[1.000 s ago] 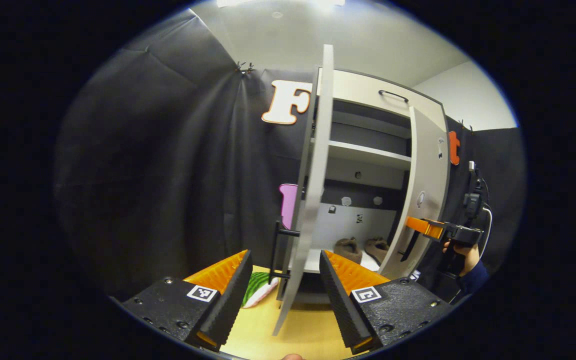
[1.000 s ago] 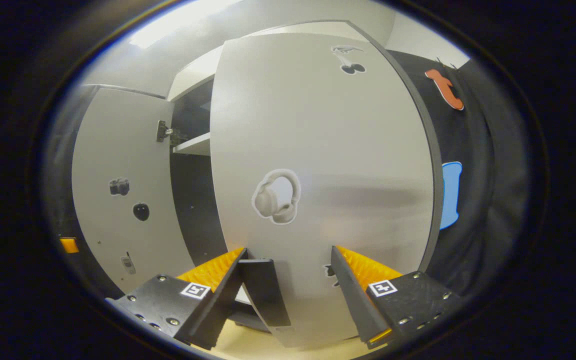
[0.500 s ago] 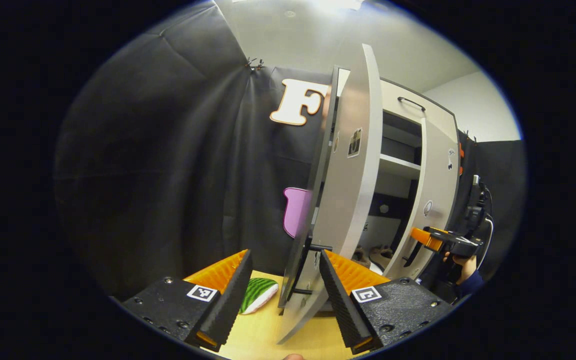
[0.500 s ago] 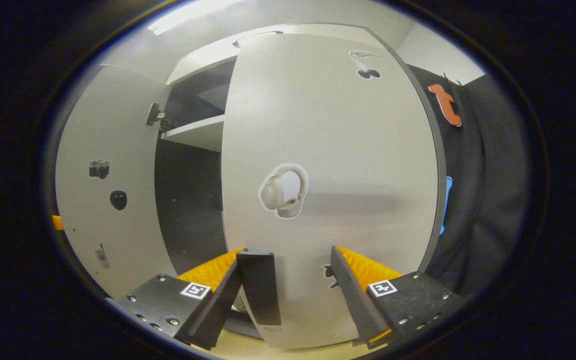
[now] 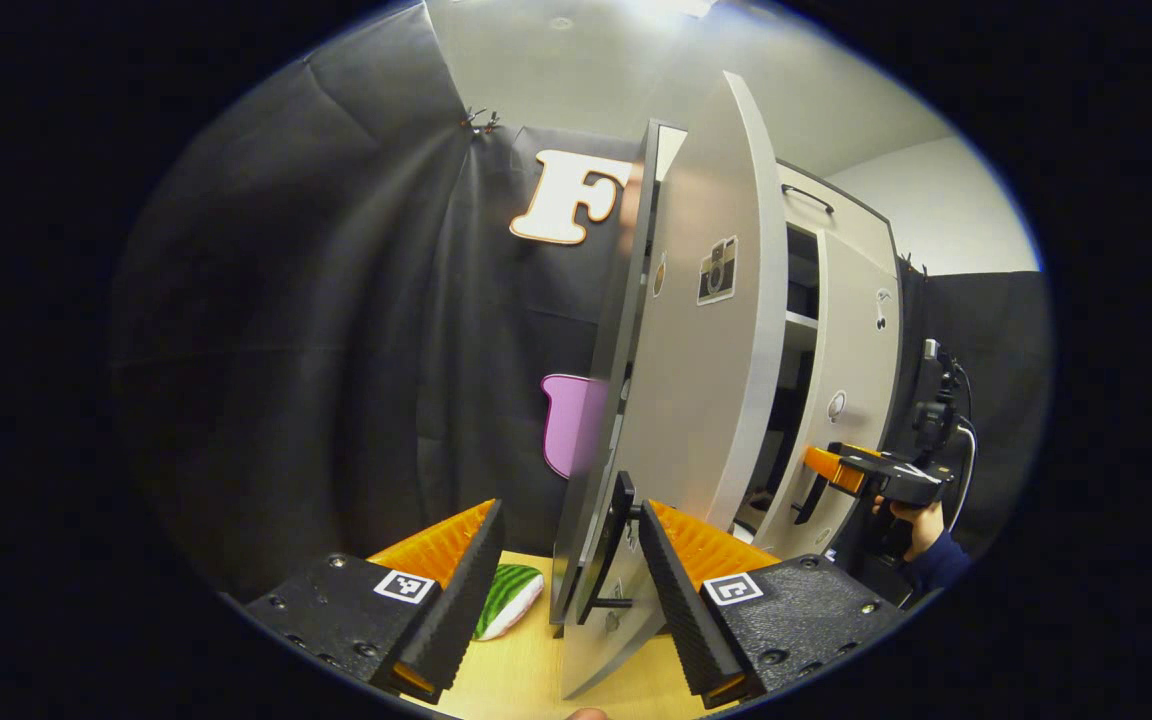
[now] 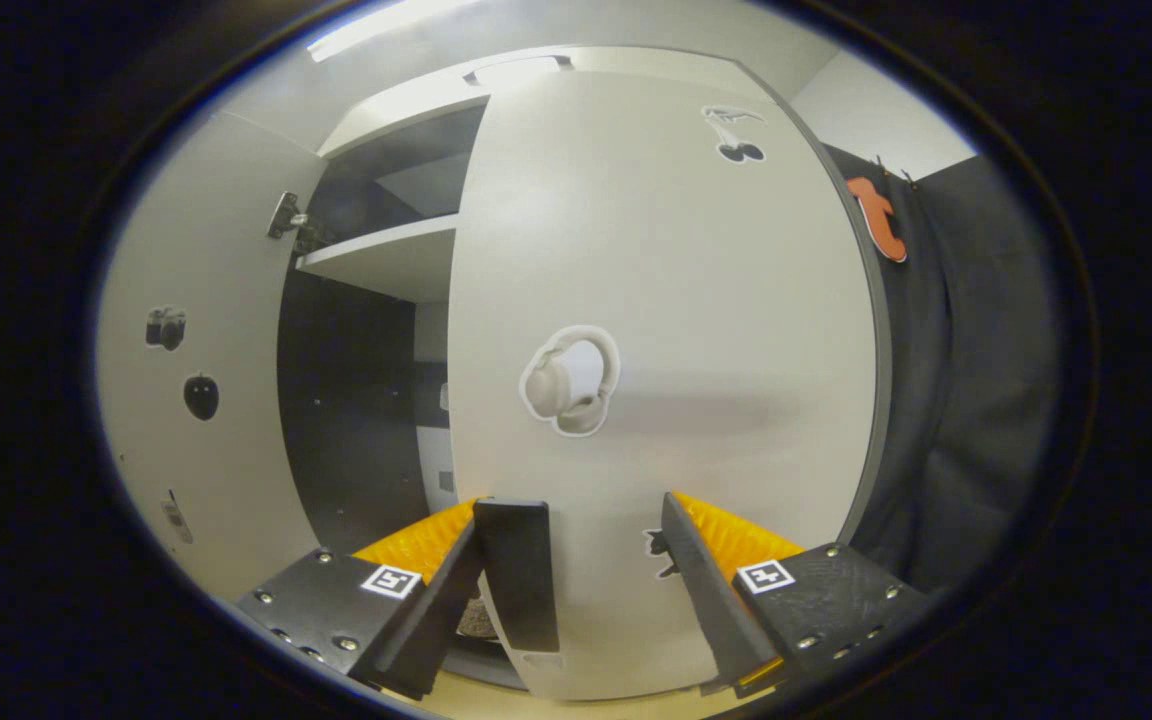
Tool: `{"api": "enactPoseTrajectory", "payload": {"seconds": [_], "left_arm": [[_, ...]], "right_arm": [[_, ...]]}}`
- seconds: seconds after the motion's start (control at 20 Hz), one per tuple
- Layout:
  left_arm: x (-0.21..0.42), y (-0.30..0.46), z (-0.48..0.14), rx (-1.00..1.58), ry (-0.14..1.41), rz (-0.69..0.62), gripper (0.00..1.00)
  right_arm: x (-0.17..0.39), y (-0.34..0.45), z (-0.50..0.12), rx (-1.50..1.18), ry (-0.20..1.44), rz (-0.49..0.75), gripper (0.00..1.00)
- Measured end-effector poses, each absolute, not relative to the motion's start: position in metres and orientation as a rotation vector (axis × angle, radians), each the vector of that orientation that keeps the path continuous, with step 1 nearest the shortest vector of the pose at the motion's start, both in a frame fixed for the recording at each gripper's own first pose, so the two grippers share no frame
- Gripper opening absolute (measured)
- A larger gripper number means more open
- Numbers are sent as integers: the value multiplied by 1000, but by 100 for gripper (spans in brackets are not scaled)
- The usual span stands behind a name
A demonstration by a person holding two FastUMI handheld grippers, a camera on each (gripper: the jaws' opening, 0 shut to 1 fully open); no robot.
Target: Grab one shoe with the right hand and put it into the shoe cabinet, grab the other shoe with the left hand and put it into the shoe cabinet; then close the right door with the right hand and the left door with the left hand.
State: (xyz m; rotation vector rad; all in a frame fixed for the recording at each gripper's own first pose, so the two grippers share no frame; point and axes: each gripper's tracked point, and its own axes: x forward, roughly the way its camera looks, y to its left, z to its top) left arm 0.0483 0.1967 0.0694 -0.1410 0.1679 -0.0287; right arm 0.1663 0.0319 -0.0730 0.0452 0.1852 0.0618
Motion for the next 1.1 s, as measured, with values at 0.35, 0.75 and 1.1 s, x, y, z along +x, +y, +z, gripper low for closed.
{"api": "enactPoseTrajectory", "payload": {"seconds": [0.35, 0.75, 1.1], "left_arm": [[53, 191, 71, -147, 173, -70, 82], [53, 164, 75, -108, 172, -111, 79], [61, 116, 73, -165, 169, -222, 79]], "right_arm": [[164, 35, -76, 4, 187, 55, 97], [138, 31, -76, -9, 184, 95, 100], [115, 6, -66, -69, 155, 59, 100]]}}
